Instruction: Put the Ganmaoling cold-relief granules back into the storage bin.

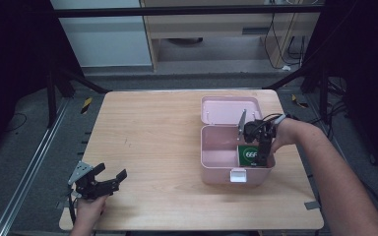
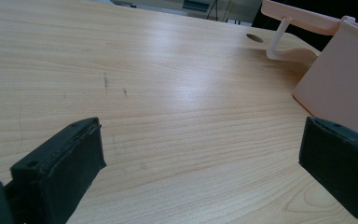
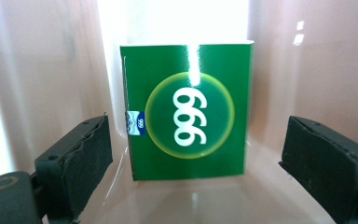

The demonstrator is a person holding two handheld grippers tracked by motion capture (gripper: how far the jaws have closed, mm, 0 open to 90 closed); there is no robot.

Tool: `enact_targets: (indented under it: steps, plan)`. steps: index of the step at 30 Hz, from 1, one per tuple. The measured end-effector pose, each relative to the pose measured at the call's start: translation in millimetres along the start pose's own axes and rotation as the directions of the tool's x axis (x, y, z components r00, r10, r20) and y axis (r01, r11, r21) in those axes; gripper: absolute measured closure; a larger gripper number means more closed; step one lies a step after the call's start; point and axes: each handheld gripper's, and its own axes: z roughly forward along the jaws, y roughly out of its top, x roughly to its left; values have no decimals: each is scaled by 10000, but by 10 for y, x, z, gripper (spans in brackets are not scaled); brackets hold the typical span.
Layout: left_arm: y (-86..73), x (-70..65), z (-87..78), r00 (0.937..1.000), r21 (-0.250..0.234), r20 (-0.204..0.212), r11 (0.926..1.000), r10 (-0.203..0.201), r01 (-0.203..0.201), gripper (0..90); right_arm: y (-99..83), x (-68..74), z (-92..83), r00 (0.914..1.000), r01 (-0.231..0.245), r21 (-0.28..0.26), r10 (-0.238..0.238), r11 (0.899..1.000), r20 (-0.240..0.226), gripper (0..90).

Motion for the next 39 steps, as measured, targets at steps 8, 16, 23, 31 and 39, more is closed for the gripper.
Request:
enact_targets:
  steps: [8, 16, 23, 31, 39]
  plan:
    - [1, -12, -1, 10000, -5, 52, 10000, -4, 4, 0, -34, 55, -320, 9914, -1017, -830, 1079, 9913, 734, 8]
    - [4, -24, 0, 10000, -30, 92, 10000, -13, 13, 0, -167, 127, -538, 9643, -1981, -1964, 2268, 9603, 1363, 4]
    - [4, -31, -4, 9999, -30, 139, 10000, -27, 28, 0, -343, 232, -592, 9330, -2890, -2856, 3357, 9137, 1299, 4]
    - [2, -38, 10, 9998, 50, 191, 10000, -12, 11, 0, -692, 407, -565, 8606, -3951, -4605, 4956, 7949, 1170, 4]
    - [0, -49, 24, 9998, 124, 222, 9999, -11, 8, 0, -1093, 622, -395, 7334, -4904, -6080, 6725, 6244, 991, 4]
